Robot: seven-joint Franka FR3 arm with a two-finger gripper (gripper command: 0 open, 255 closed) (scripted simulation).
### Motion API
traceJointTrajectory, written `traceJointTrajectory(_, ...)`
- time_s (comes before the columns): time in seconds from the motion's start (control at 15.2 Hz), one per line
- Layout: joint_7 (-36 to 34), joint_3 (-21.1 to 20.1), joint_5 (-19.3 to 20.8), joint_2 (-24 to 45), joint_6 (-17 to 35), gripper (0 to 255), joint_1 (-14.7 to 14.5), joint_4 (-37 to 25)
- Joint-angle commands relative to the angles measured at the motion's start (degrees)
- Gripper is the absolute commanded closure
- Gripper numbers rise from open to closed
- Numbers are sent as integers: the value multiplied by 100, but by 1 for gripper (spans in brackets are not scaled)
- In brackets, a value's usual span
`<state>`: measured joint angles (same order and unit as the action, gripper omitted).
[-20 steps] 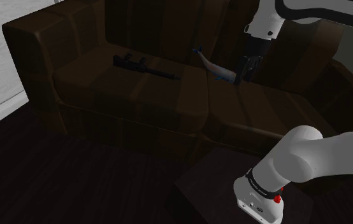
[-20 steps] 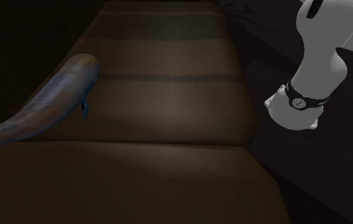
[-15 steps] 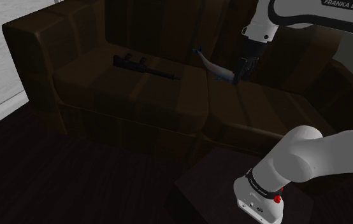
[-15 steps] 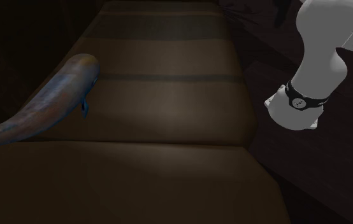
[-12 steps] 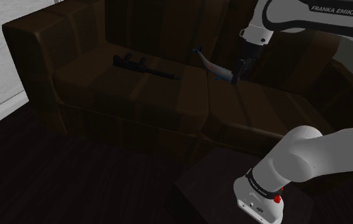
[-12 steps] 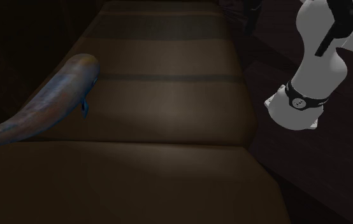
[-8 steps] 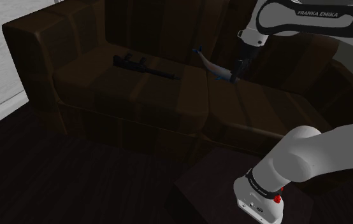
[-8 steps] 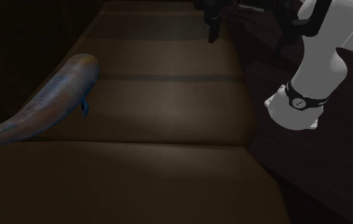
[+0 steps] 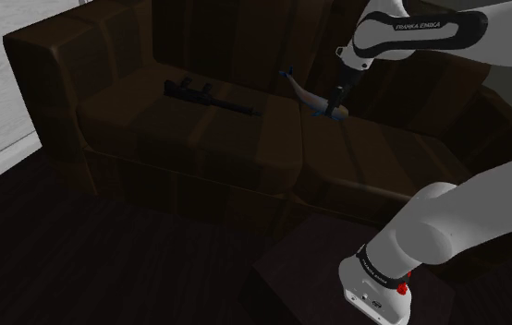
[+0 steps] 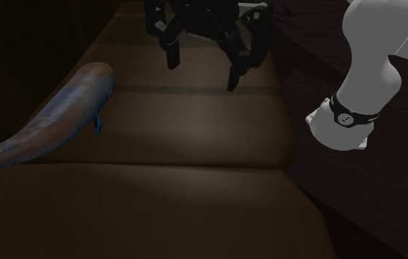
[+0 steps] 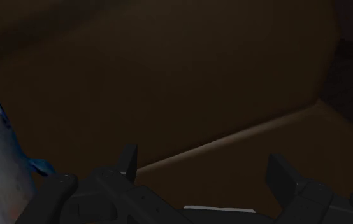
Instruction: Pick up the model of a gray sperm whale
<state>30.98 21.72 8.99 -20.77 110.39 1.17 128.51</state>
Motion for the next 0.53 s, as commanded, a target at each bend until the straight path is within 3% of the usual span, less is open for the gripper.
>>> traceJointTrajectory(0.0,378,207,-71,394,290,0,-25,-238)
traceJointTrajectory(0.46,1701,721,-764,1809,1017,0,-65,-1250)
